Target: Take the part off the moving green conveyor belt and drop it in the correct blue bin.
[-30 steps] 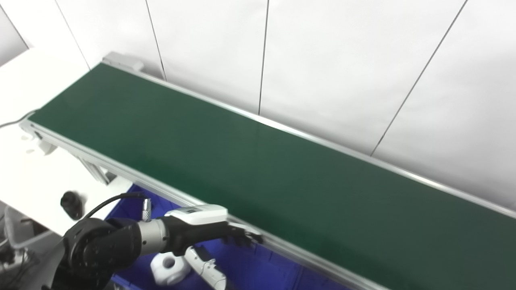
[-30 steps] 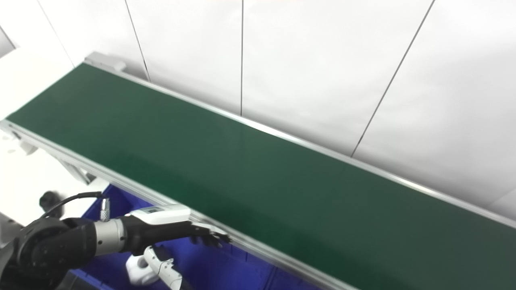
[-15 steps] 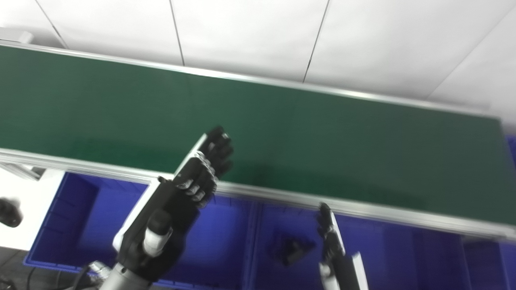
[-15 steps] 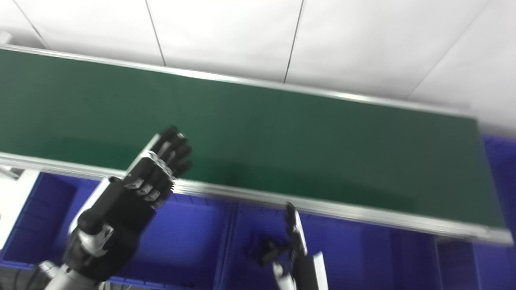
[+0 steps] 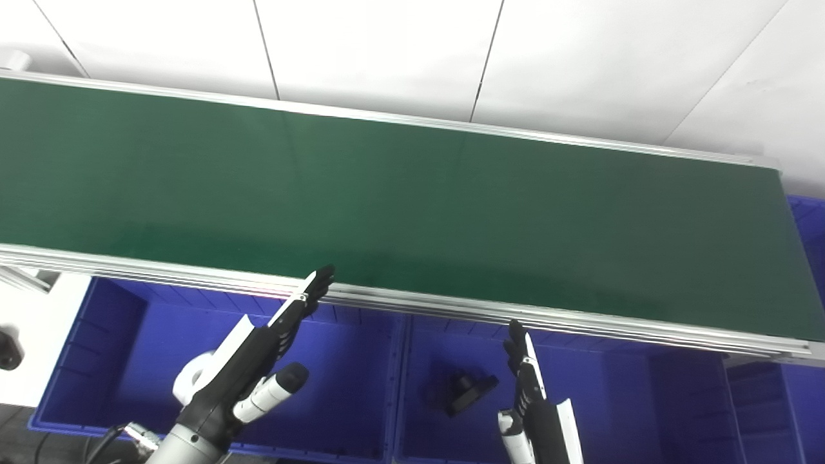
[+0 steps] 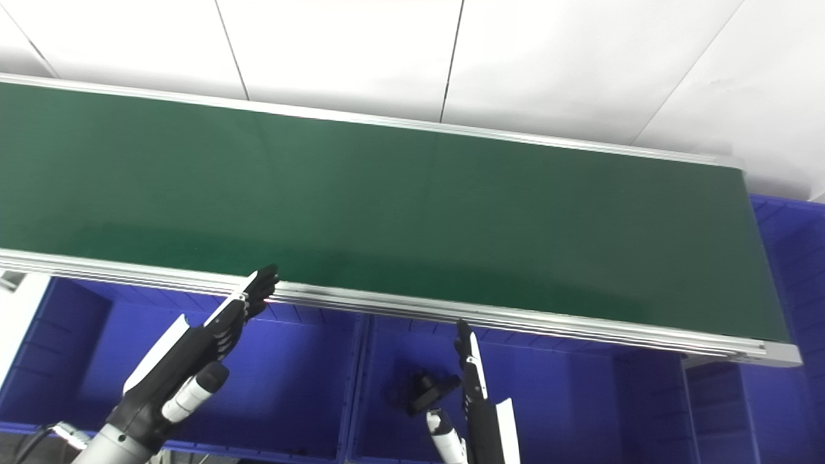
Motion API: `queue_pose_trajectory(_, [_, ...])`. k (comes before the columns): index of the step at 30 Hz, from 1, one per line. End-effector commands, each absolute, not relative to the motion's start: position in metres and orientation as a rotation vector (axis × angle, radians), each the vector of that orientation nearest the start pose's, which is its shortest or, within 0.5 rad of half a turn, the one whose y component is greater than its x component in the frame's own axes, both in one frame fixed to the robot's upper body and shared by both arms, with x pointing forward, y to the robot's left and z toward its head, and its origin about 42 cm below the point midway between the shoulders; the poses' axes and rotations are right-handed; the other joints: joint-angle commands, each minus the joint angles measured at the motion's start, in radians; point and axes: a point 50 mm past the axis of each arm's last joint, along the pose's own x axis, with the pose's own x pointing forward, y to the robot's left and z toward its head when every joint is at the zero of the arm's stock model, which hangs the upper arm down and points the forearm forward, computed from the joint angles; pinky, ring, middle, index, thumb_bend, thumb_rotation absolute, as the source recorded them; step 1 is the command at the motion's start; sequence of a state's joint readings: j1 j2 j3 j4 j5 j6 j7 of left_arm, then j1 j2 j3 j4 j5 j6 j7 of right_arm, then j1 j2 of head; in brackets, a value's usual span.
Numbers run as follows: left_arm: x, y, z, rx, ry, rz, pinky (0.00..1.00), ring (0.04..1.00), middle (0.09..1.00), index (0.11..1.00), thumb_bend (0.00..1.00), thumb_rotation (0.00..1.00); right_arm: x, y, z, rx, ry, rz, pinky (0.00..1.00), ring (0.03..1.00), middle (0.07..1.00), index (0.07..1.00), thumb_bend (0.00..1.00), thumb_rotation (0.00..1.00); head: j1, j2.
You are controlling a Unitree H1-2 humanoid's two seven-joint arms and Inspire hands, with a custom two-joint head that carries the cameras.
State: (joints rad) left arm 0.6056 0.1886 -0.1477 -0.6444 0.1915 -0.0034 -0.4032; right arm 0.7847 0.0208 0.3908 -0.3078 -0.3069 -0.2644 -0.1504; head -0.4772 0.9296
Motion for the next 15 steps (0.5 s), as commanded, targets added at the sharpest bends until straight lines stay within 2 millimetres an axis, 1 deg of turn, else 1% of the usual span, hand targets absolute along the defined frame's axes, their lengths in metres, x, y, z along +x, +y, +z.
queue_pose_trajectory(1, [0.087, 0.208, 0.180, 0.419, -0.187, -0.500, 1.00, 1.000, 1.000, 1.000, 0.63, 1.00, 0.047, -0.067, 0.124, 0.089, 0.045, 0.026, 1.00, 0.994, 1.000, 1.000, 0.84, 1.00, 0.018, -0.004])
queue_pose_trajectory(2, [0.085, 0.206, 0.184, 0.451, -0.220, -0.497, 1.00, 1.000, 1.000, 1.000, 0.59, 0.98, 0.046, -0.069, 0.124, 0.089, 0.045, 0.024, 1.00, 0.992, 1.000, 1.000, 0.85, 1.00, 0.021, -0.004])
queue_pose_trajectory(3, [0.082, 0.204, 0.189, 0.474, -0.252, -0.482, 1.00, 1.000, 1.000, 1.000, 0.57, 0.97, 0.046, -0.071, 0.124, 0.089, 0.045, 0.022, 1.00, 0.990, 1.000, 1.000, 0.85, 1.00, 0.042, -0.008])
queue_pose_trajectory(5, [0.074, 0.200, 0.197, 0.473, -0.286, -0.433, 1.00, 1.000, 1.000, 1.000, 0.50, 0.99, 0.045, -0.074, 0.124, 0.085, 0.044, 0.025, 1.00, 0.988, 1.000, 1.000, 0.85, 1.00, 0.059, -0.010])
queue_pose_trajectory(7, [0.067, 0.198, 0.197, 0.438, -0.266, -0.371, 1.00, 1.000, 1.000, 1.000, 0.44, 1.00, 0.045, -0.076, 0.124, 0.082, 0.048, 0.030, 1.00, 0.990, 1.000, 1.000, 0.86, 1.00, 0.068, -0.012])
queue_pose_trajectory(8, [0.065, 0.198, 0.194, 0.430, -0.237, -0.345, 1.00, 1.000, 1.000, 1.000, 0.42, 1.00, 0.045, -0.077, 0.124, 0.081, 0.049, 0.031, 1.00, 0.990, 1.000, 1.000, 0.86, 1.00, 0.059, -0.014])
queue_pose_trajectory(9, [0.065, 0.199, 0.190, 0.416, -0.199, -0.325, 1.00, 1.000, 1.000, 1.000, 0.42, 1.00, 0.045, -0.078, 0.123, 0.080, 0.050, 0.031, 1.00, 0.988, 1.000, 1.000, 0.86, 1.00, 0.059, -0.014])
queue_pose_trajectory(10, [0.065, 0.199, 0.185, 0.393, -0.162, -0.314, 1.00, 1.000, 1.000, 1.000, 0.46, 1.00, 0.045, -0.078, 0.123, 0.080, 0.052, 0.030, 1.00, 0.986, 1.000, 1.000, 0.86, 1.00, 0.043, -0.015])
queue_pose_trajectory(11, [0.066, 0.199, 0.181, 0.368, -0.134, -0.309, 1.00, 1.000, 1.000, 1.000, 0.50, 1.00, 0.045, -0.077, 0.123, 0.081, 0.053, 0.028, 1.00, 0.985, 0.999, 1.000, 0.86, 1.00, 0.043, -0.015])
queue_pose_trajectory(12, [0.068, 0.200, 0.177, 0.342, -0.109, -0.308, 1.00, 1.000, 1.000, 1.000, 0.51, 1.00, 0.045, -0.077, 0.123, 0.085, 0.054, 0.026, 1.00, 0.984, 0.998, 1.000, 0.86, 1.00, 0.029, -0.016])
queue_pose_trajectory(13, [0.069, 0.200, 0.175, 0.327, -0.095, -0.308, 1.00, 1.000, 1.000, 1.000, 0.55, 1.00, 0.046, -0.076, 0.123, 0.087, 0.054, 0.024, 1.00, 0.984, 0.996, 1.000, 0.87, 0.99, 0.029, -0.016])
queue_pose_trajectory(15, [0.072, 0.200, 0.170, 0.291, -0.079, -0.317, 1.00, 1.000, 1.000, 1.000, 0.55, 1.00, 0.046, -0.074, 0.122, 0.086, 0.053, 0.023, 0.99, 0.982, 0.994, 1.000, 0.87, 0.98, 0.003, -0.015])
